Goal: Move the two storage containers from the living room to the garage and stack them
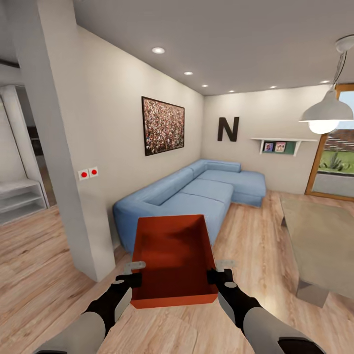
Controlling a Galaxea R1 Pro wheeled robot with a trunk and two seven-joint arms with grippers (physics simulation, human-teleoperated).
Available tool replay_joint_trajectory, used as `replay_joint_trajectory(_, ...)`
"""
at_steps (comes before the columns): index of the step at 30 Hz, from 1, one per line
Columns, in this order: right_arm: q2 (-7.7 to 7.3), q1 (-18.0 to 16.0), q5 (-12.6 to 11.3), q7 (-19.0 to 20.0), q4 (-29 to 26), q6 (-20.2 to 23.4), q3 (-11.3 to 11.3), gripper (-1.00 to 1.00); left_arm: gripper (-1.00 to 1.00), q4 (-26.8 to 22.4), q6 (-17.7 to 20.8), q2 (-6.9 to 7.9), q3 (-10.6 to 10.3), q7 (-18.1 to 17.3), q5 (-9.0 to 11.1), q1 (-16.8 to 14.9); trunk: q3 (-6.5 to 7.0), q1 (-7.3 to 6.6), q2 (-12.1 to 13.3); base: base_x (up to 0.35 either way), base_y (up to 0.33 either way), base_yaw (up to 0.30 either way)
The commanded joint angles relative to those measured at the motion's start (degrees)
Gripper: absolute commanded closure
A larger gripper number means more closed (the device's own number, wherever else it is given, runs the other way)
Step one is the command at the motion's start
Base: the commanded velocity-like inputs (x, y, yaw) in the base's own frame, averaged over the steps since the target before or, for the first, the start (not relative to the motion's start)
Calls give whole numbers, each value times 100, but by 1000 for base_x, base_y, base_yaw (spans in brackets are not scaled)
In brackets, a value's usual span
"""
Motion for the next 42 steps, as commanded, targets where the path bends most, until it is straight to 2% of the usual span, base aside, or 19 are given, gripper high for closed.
replay_joint_trajectory(1, 8, -1, 30, -534, 20, -25, -166, 100, 100, -27, -107, -12, 78, 28, -27, -6, -9, 1, -7, 0, 0, 268)
replay_joint_trajectory(42, -1, -1, 18, -525, 26, -29, -158, 100, 100, -28, -107, -11, 75, 28, -27, -6, -9, 1, -7, 0, 0, 284)
